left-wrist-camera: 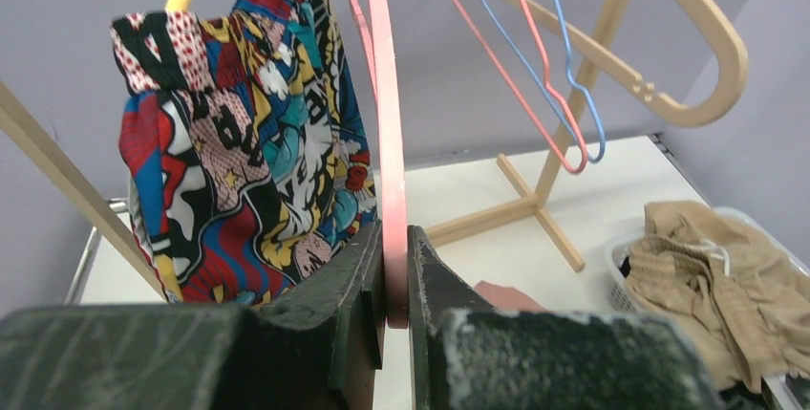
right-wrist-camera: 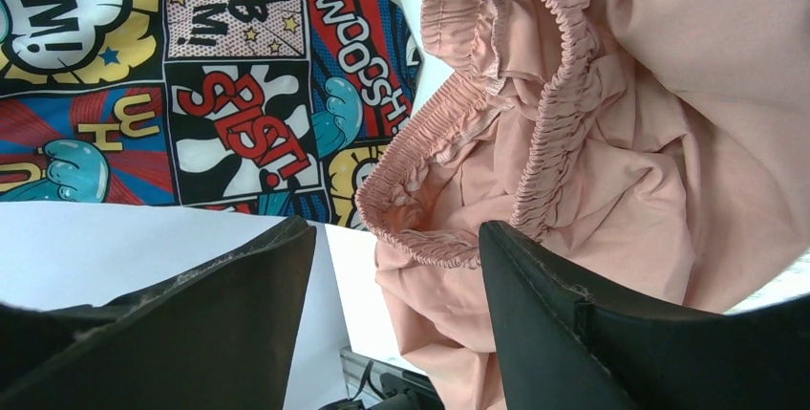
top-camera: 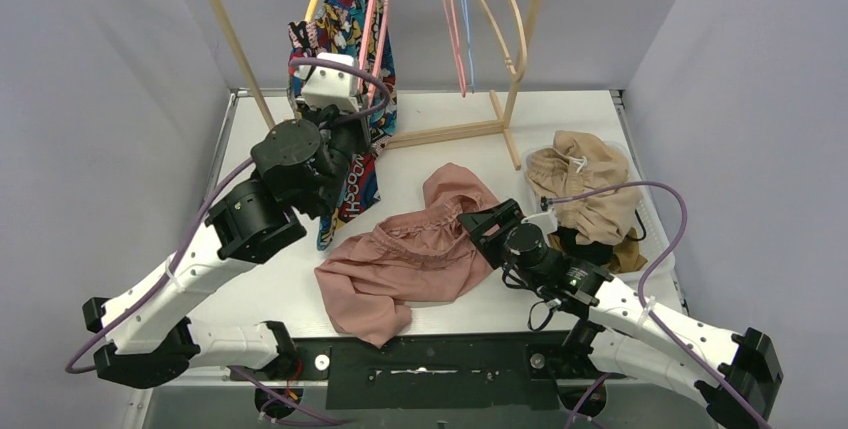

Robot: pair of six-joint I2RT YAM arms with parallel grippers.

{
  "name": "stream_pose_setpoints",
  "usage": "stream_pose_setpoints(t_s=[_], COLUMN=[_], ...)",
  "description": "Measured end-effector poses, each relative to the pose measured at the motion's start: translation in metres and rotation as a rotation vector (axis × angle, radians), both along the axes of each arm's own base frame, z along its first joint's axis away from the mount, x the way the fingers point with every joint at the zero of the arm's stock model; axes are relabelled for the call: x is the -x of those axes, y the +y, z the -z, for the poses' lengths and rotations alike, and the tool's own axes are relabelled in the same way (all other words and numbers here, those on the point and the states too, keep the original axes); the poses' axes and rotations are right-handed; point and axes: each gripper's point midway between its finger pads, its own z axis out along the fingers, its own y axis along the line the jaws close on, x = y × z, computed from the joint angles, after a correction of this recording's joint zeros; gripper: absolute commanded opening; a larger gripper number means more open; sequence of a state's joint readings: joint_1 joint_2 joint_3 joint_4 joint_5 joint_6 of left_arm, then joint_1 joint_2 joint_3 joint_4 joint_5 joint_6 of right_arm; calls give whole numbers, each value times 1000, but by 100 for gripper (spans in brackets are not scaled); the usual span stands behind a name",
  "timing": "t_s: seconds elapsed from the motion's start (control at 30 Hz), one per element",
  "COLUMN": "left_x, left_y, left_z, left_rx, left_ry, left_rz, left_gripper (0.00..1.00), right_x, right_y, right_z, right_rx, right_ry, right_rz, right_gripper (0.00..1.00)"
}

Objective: Remove the shorts from the hanger
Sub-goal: Place the hanger on the clothes rod.

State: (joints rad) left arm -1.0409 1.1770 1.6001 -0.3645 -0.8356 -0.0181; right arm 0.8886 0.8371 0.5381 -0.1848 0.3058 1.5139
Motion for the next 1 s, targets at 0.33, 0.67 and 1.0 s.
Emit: stream_pose_setpoints(t_s=[0.33, 0.67, 1.0], left_x=[-27, -81, -89], left_y=[-29, -16, -22], left_z=[-38, -4, 6], left_rx=[7, 15, 58], left_ry=[-28, 105, 154], left_rz=[-5, 2, 68], left_gripper=[0, 0, 22], right_x=[2, 4, 5], right_y=[0, 1, 1], right_z=[10, 1, 2], right_rx=[-16, -47, -51], right_ry=[24, 10, 11], right_rz=[-6, -16, -17], right_gripper=[65, 65, 65])
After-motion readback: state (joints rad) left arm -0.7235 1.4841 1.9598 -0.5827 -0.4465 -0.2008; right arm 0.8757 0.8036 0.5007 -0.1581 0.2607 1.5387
